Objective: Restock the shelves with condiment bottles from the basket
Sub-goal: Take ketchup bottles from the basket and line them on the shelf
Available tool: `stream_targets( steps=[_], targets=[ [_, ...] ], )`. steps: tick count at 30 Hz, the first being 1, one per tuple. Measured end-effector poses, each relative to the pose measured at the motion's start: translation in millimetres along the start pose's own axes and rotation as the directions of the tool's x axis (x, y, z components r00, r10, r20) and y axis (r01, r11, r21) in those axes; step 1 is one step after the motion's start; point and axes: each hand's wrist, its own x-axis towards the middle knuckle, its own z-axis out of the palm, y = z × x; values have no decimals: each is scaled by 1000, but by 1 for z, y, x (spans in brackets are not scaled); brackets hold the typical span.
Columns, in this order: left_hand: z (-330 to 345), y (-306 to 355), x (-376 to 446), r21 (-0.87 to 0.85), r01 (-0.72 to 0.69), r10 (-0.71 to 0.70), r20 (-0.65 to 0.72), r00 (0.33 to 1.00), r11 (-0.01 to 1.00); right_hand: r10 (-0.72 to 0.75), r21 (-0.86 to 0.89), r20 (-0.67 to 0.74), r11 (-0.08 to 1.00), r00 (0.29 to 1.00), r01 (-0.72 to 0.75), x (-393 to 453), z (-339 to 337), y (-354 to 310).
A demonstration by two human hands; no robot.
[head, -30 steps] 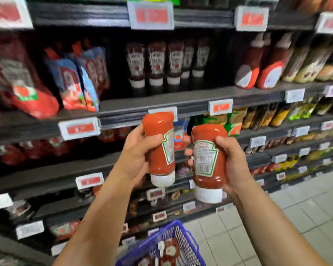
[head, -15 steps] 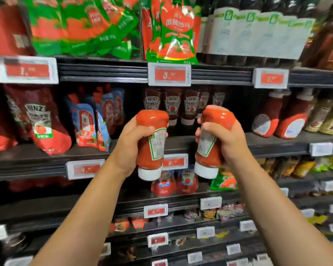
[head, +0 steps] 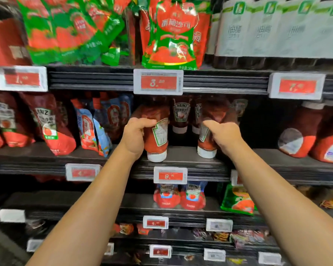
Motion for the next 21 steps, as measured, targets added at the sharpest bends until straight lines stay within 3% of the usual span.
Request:
stream_targets(
  steps=[4, 7, 9, 11, 13, 15, 18, 21],
  targets=[
    [-11, -6, 8, 35, 26, -28, 38, 999, 999, -7, 36, 22, 999, 1000, 6, 1, -2, 1],
    [-20, -10, 8, 77, 55, -58, 42, 997, 996, -193, -103, 10, 976, 981, 193, -9, -12, 2],
    [-30, -15, 6, 206, 29, -38, 40, 998, 978, -440, -105, -51, 895, 897, 433, -26, -19, 10],
    [-39, -22, 0, 411, 4, 6, -23, 1000, 912, -620, -102, -164, 784, 767, 612, -51, -15, 20],
    [-44, -23, -6, 497, 14, 24, -70, 997, 867, -702, -69, -83, 712, 707, 699, -72, 2, 28],
    [-46, -24, -8, 443, -2, 16, -28, 999, 896, -653, -98, 96, 745, 751, 660, -79, 28, 28],
    [-45, -22, -9, 302, -7, -10, 57, 998, 953, -318, -99, 273, 929, 908, 355, -68, 60, 17],
    [-46, -22, -10, 222, 16, -47, 135, 990, 975, -98, -131, 341, 980, 935, 150, -53, 77, 14]
  ],
)
